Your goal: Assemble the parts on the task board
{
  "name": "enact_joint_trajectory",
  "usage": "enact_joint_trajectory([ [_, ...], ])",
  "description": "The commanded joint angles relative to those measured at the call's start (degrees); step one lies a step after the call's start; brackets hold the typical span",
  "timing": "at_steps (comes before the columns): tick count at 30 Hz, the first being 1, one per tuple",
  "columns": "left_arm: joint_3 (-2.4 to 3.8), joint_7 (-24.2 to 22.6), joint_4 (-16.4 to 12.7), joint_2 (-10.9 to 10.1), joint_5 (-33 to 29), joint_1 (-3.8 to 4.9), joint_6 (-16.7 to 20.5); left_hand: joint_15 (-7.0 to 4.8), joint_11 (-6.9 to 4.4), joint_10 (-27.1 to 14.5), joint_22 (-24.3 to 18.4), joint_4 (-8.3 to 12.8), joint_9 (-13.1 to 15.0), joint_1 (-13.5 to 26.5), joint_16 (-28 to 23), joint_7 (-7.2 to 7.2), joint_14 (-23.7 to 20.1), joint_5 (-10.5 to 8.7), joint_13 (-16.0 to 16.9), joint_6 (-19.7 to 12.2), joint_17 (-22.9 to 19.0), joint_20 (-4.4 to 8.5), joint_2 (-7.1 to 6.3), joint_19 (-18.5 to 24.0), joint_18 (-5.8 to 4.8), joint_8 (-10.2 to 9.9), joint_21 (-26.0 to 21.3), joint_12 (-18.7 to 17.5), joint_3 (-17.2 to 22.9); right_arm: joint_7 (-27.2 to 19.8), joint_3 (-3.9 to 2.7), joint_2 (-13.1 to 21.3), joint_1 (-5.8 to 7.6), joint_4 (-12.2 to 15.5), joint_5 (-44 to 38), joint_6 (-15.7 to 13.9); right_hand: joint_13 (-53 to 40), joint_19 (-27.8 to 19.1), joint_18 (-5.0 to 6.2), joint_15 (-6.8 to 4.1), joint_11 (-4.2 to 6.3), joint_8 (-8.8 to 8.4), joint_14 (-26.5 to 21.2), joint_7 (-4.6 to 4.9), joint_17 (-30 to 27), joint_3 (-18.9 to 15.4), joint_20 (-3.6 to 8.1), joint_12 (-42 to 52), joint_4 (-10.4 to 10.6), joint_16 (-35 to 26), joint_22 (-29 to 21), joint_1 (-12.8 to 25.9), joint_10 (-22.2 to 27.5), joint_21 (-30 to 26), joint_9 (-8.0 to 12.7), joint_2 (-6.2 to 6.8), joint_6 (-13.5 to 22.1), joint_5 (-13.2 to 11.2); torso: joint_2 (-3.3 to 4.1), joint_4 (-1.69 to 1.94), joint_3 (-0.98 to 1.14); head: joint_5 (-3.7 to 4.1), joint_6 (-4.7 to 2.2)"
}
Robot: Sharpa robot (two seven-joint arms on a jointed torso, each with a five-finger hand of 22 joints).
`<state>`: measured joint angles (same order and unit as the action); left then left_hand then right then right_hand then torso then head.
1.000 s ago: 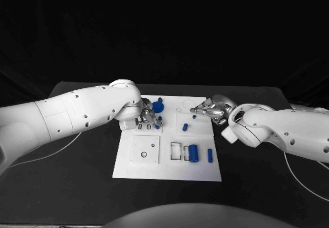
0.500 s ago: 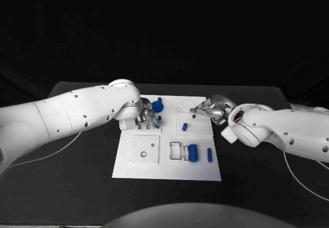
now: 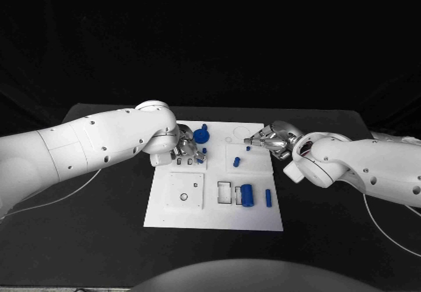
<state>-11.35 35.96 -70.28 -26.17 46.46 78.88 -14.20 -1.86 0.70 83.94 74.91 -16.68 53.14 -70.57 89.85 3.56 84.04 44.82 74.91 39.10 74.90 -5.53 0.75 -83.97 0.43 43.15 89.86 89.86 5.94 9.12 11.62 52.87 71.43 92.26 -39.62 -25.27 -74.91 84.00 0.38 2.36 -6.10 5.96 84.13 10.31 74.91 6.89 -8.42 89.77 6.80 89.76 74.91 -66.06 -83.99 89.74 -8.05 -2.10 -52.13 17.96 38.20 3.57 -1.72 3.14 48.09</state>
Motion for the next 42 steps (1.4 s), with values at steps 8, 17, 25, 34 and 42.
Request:
enact_joint_trajectory([
  [8, 0.45, 0.4, -2.2, -2.2, -0.1, 0.97, 0.6, -0.55, -0.57, 6.1, 15.1, 0.1, 0.3, -0.7, 0.1, -0.21, 6.0, 0.41, 15.1, 0.6, 15.1, 0.42, -0.77, -6.0, -0.43, 0.1, 0.1, 0.1, 0.4, 0.0, 0.02, 0.0, -0.13, -0.3, -0.5, 0.7, -15.1, 6.0, -0.38, 0.38, -0.29, 0.16, 5.9, 0.12, 15.1, -0.3, -0.54, 0.2, 0.0, 0.2, 15.1, -0.3, -6.0, 0.3, -0.1, -0.18, 0.2, 0.2, -0.05, 0.00, 0.05, -0.31, 0.06],
  [17, 0.46, 2.5, -2.9, -3.8, -0.1, 2.99, -0.9, -0.71, -0.79, 6.1, 15.1, 0.2, 0.5, -1.8, 0.1, -0.46, 6.0, 0.48, 15.1, 1.2, 15.1, 0.51, -2.05, -6.0, -0.43, -0.1, 0.1, 0.1, 0.5, 0.0, 0.02, 0.0, -0.18, -0.4, -0.5, 0.6, -15.1, 6.0, -0.38, 0.38, -0.29, 0.16, 5.9, 0.12, 15.1, -0.3, -0.54, 0.2, 0.0, 0.2, 15.1, -0.3, -6.0, 0.3, -0.1, -0.18, 0.2, 0.2, -0.05, -0.04, 0.08, -0.47, 0.20],
  [25, 0.40, 4.4, -3.0, -5.1, 0.0, 3.56, -3.3, -0.82, -0.88, 6.1, 15.1, 0.2, 0.6, -2.3, 0.1, -0.53, 6.0, 0.51, 15.1, 1.6, 15.1, 0.57, -2.97, -6.0, -0.43, -0.2, 0.1, 0.1, 0.5, 0.1, 0.03, 0.0, -0.19, -0.4, -0.5, 0.5, -15.1, 6.0, -0.38, 0.38, -0.29, 0.16, 5.9, 0.12, 15.1, -0.3, -0.54, 0.2, 0.0, 0.2, 15.1, -0.3, -6.0, 0.3, -0.1, -0.18, 0.2, 0.2, -0.04, -0.05, 0.07, -0.49, 0.43],
  [34, -0.19, 6.7, -2.5, -5.7, 0.0, 3.70, -6.6, -0.87, -0.81, 6.1, 15.1, -0.1, 0.5, -1.9, 0.1, -0.42, 6.0, 0.47, 15.1, 1.8, 15.1, 0.60, -3.21, -6.0, -0.43, -0.5, 0.1, 0.1, 0.3, 0.1, 0.03, -0.1, -0.19, -0.5, -0.5, 0.5, -15.1, 6.0, -0.38, 0.38, -0.29, 0.16, 5.9, 0.12, 15.1, -0.3, -0.54, 0.2, 0.0, 0.2, 15.1, -0.3, -6.0, 0.3, -0.1, -0.18, 0.2, 0.2, -0.03, -0.05, 0.05, -0.52, 0.64],
  [42, -0.44, 7.0, -2.8, -5.4, -0.1, 3.72, -8.2, -0.89, -0.79, 6.1, 15.1, -0.1, 0.5, -1.6, 0.1, -0.41, 6.0, 0.40, 15.1, 2.0, 15.1, 0.61, -3.18, -6.0, -0.43, -0.5, 0.1, 0.1, 0.2, 0.2, 0.04, -0.1, -0.20, -0.6, -0.5, 0.5, -15.1, 6.0, -0.38, 0.41, -0.32, 0.16, 5.9, 0.15, 15.1, -0.4, -0.56, 0.2, 0.0, 0.2, 15.1, -0.3, -6.0, 0.3, -0.1, -0.21, 0.3, 0.3, 0.01, -0.07, 0.01, -0.65, 0.57],
])
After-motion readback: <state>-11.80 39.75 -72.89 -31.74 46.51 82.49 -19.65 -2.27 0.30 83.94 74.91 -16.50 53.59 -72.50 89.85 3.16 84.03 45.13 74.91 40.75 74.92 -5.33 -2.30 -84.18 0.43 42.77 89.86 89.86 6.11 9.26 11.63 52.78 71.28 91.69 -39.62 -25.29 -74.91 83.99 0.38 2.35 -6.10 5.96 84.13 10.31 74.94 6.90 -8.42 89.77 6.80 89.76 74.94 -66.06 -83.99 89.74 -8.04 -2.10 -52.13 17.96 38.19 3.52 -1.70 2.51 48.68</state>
